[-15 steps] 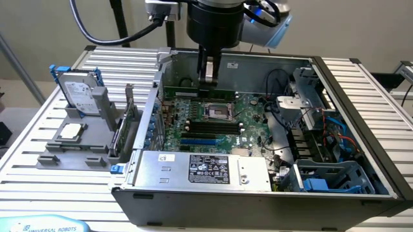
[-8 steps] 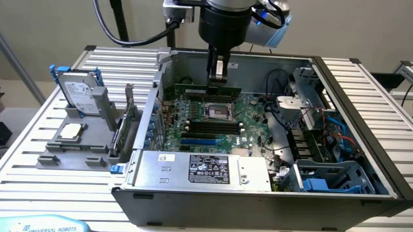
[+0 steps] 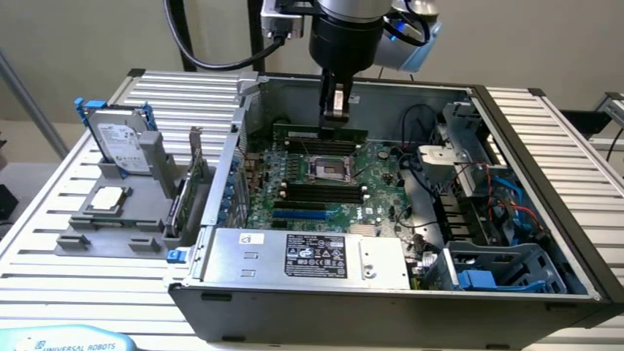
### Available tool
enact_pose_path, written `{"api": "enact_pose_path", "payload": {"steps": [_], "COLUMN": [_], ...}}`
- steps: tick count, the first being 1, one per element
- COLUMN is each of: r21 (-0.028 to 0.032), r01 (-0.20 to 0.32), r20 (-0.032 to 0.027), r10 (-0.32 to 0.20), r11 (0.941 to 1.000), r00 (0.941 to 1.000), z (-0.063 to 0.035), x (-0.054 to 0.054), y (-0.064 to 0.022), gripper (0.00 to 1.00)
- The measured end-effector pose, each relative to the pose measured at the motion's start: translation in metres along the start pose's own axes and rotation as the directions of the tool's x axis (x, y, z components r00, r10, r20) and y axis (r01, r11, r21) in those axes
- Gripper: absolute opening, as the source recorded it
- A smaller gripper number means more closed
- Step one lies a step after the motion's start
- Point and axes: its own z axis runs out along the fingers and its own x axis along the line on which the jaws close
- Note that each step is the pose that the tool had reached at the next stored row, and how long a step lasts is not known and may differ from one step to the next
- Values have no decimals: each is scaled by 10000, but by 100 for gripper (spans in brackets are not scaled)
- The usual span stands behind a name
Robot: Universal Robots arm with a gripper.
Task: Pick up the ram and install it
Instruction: 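Pick up the ram and move it above insertion slot, then insert the ram into the slot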
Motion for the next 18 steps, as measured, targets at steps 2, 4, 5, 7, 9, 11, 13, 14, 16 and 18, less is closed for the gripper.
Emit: {"api": "enact_pose_path", "payload": {"steps": [2, 4, 5, 7, 9, 11, 13, 14, 16, 18], "r21": [2, 3, 5, 4, 4, 4, 4, 4, 3, 4], "r01": [-13, -27, -34, -34, -34, -34, -34, -34, -34, -35], "r20": [0, 1, -4, -9, -9, -10, -10, -10, -10, -10], "r10": [13, 27, 34, 34, 34, 34, 34, 34, 34, 35], "r11": [10000, 10000, 10000, 10000, 10000, 10000, 10000, 10000, 10000, 10000], "r00": [10000, 10000, 10000, 10000, 10000, 10000, 10000, 10000, 10000, 10000], "z": [29, 59, 70, 73, 74, 74, 73, 73, 73, 73], "x": [-22, -48, -64, -70, -70, -70, -70, -70, -70, -70], "y": [-28, -50, -55, -59, -59, -59, -59, -59, -59, -59], "gripper": [13, 13, 13, 13, 13, 13, 13, 13, 13, 13]}}
